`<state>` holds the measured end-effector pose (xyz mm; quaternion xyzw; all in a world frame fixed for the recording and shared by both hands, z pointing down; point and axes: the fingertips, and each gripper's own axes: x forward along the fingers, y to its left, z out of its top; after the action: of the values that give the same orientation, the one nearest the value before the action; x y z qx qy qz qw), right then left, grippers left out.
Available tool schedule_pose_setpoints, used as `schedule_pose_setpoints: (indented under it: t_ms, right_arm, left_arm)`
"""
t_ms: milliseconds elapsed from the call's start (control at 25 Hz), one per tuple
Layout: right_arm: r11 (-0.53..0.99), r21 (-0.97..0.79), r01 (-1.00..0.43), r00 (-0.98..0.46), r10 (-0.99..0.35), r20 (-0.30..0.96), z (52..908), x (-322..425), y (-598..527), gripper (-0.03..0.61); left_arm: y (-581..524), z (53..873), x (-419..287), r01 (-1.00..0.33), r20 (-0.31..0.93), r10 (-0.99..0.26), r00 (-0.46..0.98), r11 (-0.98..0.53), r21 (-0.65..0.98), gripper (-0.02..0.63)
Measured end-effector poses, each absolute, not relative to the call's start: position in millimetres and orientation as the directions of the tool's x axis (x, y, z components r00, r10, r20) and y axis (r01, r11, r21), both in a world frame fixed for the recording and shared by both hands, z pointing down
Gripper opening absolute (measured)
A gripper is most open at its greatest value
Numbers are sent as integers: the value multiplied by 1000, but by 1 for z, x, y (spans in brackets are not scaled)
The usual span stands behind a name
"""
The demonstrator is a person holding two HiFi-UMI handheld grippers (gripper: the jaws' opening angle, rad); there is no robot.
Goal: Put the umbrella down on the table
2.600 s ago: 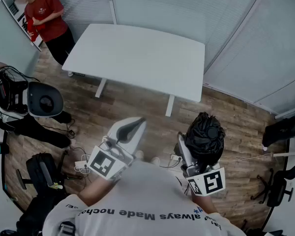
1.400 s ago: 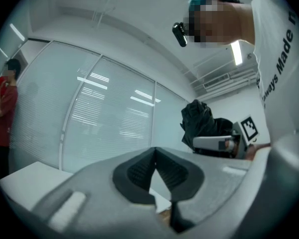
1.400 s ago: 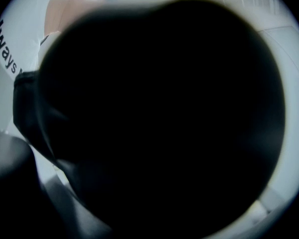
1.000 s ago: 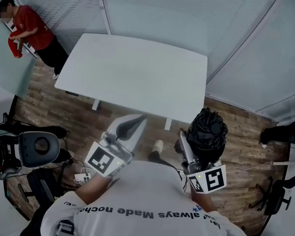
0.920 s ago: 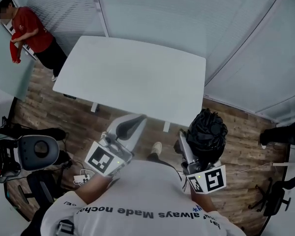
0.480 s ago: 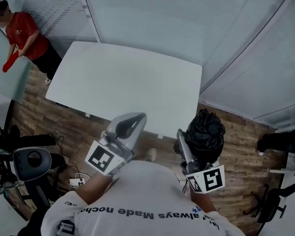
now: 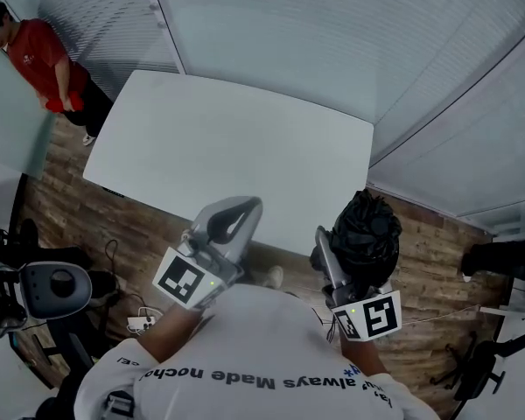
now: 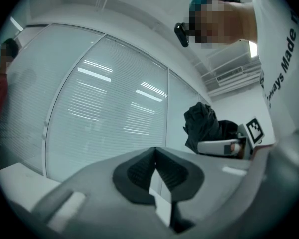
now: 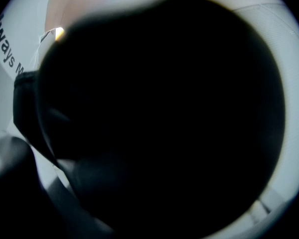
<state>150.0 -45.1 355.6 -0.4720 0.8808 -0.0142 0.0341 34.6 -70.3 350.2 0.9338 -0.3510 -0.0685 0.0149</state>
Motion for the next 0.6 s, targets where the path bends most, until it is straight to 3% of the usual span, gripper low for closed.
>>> schedule_pose_setpoints:
  t_ms: [600]
  right_arm:
    - [468,-36,-883,-466,-883,-62,339,37,-177,242]
  left_arm:
    - [-210,337,-59,-535,-127,-541,831,-841,83,3]
